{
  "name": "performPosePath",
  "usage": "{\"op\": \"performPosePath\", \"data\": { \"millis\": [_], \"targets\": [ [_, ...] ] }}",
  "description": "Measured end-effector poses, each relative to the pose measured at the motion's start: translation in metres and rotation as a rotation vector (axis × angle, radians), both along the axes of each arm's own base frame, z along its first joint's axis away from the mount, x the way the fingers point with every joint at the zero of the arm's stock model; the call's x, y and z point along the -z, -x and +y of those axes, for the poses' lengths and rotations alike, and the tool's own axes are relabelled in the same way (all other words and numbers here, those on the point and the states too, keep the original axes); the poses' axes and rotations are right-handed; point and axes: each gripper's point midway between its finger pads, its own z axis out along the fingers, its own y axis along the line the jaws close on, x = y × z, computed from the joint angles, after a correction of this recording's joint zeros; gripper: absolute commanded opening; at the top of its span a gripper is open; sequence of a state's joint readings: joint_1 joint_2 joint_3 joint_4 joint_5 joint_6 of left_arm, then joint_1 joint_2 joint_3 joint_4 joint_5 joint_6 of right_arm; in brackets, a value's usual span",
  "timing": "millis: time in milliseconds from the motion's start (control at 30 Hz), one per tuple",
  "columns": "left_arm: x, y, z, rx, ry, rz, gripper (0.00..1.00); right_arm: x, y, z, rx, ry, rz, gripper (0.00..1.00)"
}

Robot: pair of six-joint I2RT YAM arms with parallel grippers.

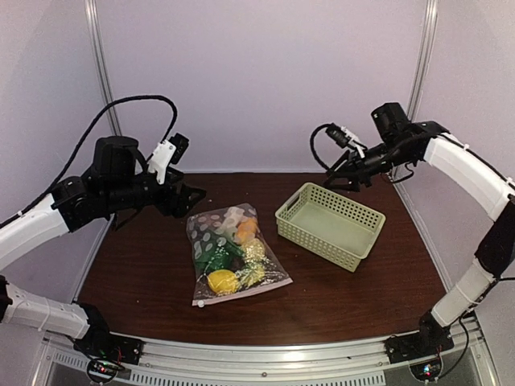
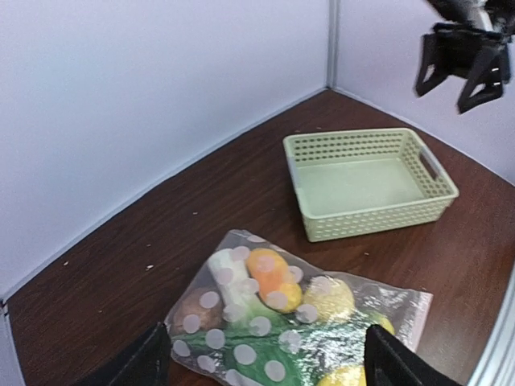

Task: Place the food in the zip-top bag and seal the zipper
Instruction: Reset both arms

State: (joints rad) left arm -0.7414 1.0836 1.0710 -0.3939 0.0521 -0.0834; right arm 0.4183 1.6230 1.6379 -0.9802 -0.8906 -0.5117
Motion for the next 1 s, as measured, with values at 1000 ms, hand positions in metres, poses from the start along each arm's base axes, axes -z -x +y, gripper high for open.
{"op": "performPosePath", "data": {
  "millis": [1000],
  "targets": [
    [0.029, -0.102, 0.074, -0.431, -0.01, -0.195, 0.98, -0.052, -0.095, -0.272, 1.239, -0.071, -0.417, 1.0]
  ]
}}
